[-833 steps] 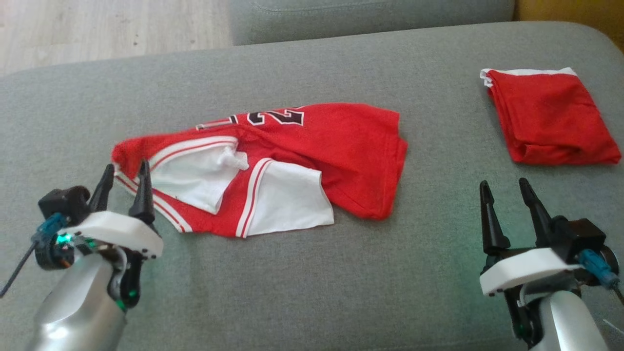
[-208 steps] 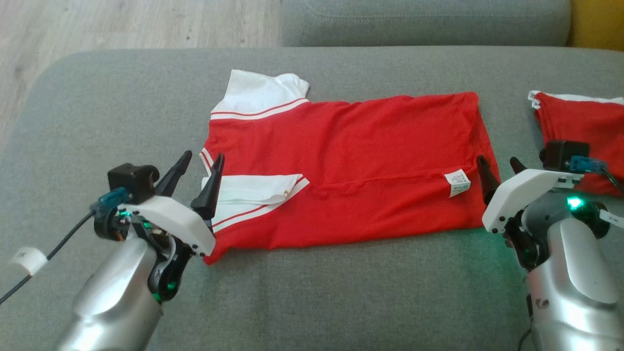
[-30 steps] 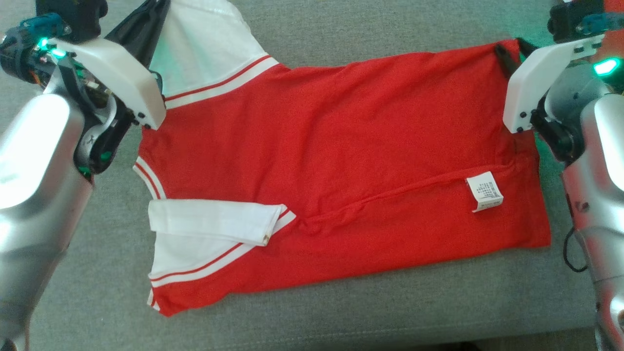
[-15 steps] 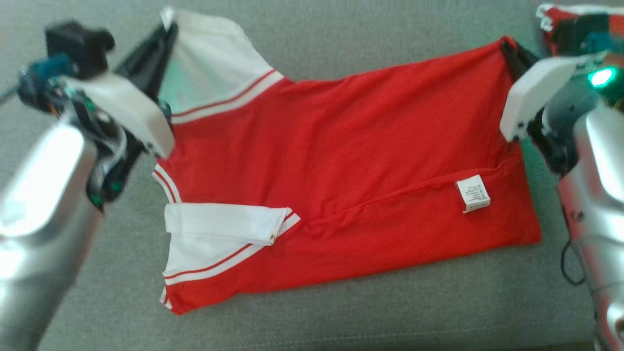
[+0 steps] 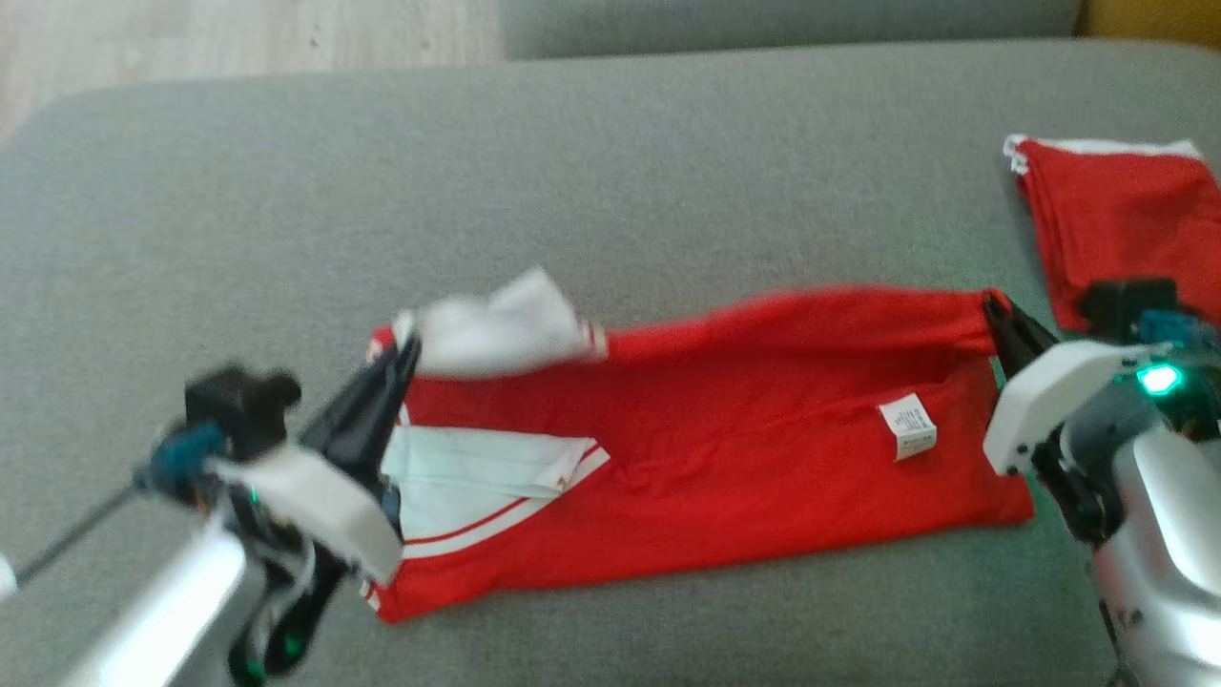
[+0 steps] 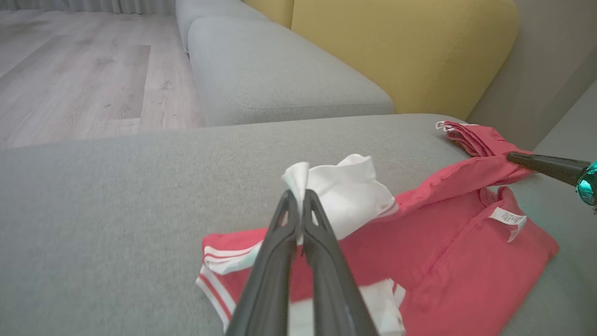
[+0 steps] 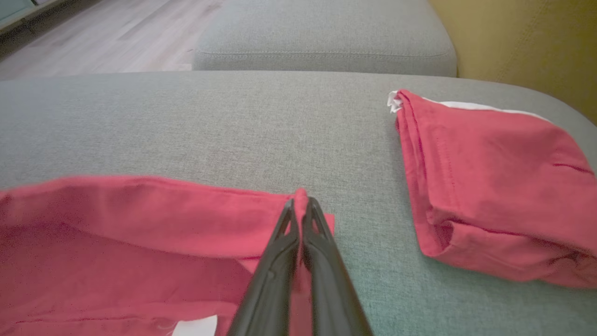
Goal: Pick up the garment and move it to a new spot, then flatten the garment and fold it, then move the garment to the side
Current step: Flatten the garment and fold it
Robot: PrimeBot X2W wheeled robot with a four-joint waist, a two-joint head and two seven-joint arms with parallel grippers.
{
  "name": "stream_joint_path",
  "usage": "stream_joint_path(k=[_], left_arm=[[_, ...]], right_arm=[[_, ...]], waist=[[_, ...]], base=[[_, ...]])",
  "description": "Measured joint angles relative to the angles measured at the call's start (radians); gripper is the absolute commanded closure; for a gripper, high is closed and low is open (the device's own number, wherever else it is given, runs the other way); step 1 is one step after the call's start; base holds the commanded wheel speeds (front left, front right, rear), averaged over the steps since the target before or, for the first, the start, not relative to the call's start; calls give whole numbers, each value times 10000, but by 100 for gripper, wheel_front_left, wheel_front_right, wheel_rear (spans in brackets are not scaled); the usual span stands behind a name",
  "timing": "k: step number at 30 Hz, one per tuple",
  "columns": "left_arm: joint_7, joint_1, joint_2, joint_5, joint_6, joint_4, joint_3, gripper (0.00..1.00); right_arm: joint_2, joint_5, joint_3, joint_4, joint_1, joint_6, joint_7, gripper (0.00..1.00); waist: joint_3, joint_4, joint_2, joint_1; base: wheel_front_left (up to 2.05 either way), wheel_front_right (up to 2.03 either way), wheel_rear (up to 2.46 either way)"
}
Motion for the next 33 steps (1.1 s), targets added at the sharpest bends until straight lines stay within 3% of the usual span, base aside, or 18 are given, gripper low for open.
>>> stream_joint_path(k=[9, 10, 11, 12, 13, 14, 15, 16, 23, 33], left_arm=[[-851, 1669, -236, -132, 516, -98, -207, 100], [-970, 1743, -357, -173, 516, 33, -272, 100], [-1080, 1828, -474, -173, 516, 188, -359, 100], [-1218, 1914, -602, -173, 516, 357, -391, 92], [-1363, 2002, -721, -173, 514, 508, -401, 71], [-1484, 2079, -811, -171, 514, 683, -437, 47], [-1624, 2146, -882, -167, 518, 830, -464, 4], [-1764, 2211, -947, -148, 556, 978, -487, 0], [-2627, 2692, -1262, -27, 872, 1716, -554, 0], [-3348, 3262, -1450, 577, 2102, 1358, 240, 0]], right_arm=[[90, -174, -763, -775, 1006, 0, 21, 100], [105, -221, -834, -848, 1086, 0, 21, 97], [132, -253, -892, -918, 1176, 0, 21, 79], [169, -301, -984, -965, 1264, 0, 21, 69], [207, -339, -1047, -1014, 1364, 0, 21, 55], [261, -395, -1112, -1055, 1470, 0, 17, 15], [330, -445, -1195, -1114, 1587, 0, 2, 0], [412, -474, -1333, -1168, 1704, 0, -10, 0], [905, -663, -2481, -1684, 2753, 0, -359, 0], [1396, -1106, -3388, -2431, 3382, 0, 73, 0]], waist=[[-458, 348, 0, 2], [-459, 360, 0, 2], [-457, 370, 0, 3], [-454, 377, 0, 3], [-453, 381, 0, 3], [-456, 381, 0, 3], [-460, 383, 0, 3], [-464, 388, 0, 3], [-622, 438, 0, 3], [-1039, 675, 0, 2]], base=[[0, 0, 0], [0, 0, 0], [0, 0, 0], [0, 0, 0], [0, 0, 0], [0, 0, 0], [0, 0, 0], [0, 0, 0], [0, 0, 0], [0, 0, 0]])
